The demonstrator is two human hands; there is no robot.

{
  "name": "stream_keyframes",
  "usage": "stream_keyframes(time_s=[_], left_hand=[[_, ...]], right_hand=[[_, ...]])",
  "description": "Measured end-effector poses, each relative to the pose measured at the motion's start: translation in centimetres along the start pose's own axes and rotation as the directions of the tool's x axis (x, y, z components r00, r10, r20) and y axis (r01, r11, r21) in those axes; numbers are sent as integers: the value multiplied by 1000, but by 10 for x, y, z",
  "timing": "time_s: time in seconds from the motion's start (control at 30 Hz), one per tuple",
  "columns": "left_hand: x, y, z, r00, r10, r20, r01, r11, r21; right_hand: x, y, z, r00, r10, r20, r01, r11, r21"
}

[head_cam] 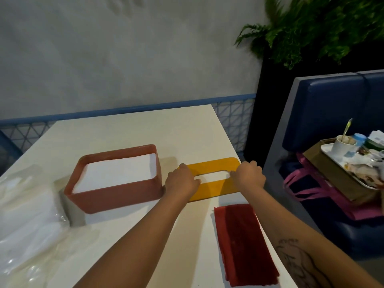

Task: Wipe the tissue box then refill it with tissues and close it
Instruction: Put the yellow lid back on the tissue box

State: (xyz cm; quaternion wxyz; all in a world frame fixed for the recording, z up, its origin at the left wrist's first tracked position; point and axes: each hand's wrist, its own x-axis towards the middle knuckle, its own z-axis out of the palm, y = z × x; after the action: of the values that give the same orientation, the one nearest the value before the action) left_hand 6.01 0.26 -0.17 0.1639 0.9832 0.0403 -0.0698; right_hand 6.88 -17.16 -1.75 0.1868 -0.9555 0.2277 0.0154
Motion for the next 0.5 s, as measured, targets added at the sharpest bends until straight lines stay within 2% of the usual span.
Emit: stream_keyframes(time_s=[0.3, 0.5], left_hand=[[0, -1, -3, 997, -75, 12, 76, 984, -158], [-2, 8, -14, 997, -79, 15, 81, 955, -284]], right_hand=[[5, -2, -4, 995, 96, 39, -98, 994, 57], [7, 9, -14, 992, 117, 39, -123, 941, 315]])
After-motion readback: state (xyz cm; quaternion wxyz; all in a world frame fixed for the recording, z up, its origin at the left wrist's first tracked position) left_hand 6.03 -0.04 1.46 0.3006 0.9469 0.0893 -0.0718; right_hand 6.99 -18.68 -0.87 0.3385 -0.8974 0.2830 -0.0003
